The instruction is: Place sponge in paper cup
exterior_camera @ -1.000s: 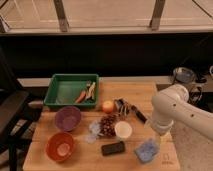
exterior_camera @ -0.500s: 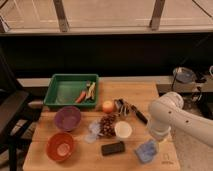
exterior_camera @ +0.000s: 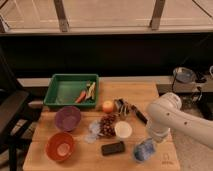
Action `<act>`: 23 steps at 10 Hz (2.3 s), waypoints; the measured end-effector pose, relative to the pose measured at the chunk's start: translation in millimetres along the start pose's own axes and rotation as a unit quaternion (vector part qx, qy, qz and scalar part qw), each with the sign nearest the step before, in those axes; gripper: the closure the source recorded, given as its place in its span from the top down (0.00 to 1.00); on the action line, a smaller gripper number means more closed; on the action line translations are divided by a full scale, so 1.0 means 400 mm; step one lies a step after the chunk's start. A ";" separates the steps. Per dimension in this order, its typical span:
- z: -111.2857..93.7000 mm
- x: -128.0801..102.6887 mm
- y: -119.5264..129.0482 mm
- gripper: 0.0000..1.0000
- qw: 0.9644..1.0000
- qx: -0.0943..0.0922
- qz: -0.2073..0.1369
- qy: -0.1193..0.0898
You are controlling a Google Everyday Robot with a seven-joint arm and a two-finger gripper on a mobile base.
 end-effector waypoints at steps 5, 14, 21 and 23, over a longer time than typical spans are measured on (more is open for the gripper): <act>-0.085 0.037 -0.036 0.00 0.999 0.034 0.012 0.000; -0.236 -0.170 -0.264 0.00 0.988 0.119 -0.081 -0.058; -0.175 -0.158 -0.337 0.55 0.986 0.115 -0.084 -0.087; -0.159 -0.155 -0.345 0.73 0.986 0.109 -0.083 -0.092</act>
